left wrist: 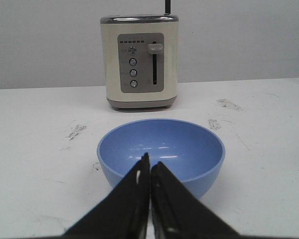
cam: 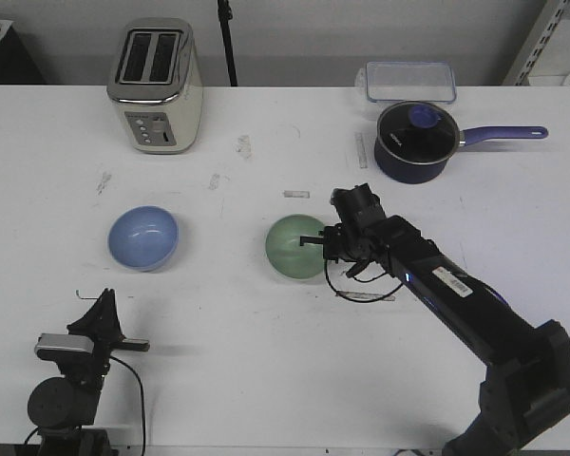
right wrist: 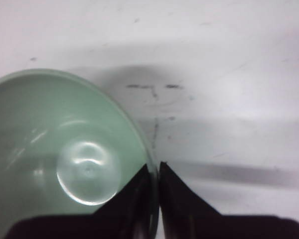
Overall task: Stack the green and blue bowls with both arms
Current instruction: 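Slide the green bowl with the right gripper toward the table center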
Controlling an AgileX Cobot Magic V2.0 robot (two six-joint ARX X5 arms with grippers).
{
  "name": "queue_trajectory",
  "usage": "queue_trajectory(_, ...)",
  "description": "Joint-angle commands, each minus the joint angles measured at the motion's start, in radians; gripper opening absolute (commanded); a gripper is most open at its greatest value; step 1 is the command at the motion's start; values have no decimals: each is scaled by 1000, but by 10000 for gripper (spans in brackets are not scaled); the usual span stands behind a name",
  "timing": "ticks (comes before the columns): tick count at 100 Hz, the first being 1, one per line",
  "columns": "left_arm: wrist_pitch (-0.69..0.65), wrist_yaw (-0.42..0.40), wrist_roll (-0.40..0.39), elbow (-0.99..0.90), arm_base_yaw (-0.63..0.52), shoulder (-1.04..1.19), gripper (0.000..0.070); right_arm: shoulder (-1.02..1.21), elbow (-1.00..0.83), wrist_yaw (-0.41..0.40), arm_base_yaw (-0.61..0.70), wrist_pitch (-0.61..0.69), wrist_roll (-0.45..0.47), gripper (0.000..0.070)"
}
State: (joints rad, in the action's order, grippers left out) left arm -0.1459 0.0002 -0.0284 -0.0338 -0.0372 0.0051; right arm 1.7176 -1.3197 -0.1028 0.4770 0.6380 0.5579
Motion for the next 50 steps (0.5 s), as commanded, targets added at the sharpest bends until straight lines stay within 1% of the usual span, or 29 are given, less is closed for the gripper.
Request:
queue_trajectory(1, -12, 0, -5, 21, 0, -2, 2, 21, -19, -2, 9, -10, 14, 0)
queue_trajectory(39, -12, 0, -5, 21, 0, -2, 2, 21, -19, -1, 30, -14, 13, 0)
queue_trajectory(50, -12, 0, -5, 21, 0, -2, 2, 21, -19, 1, 40, -18, 13, 15)
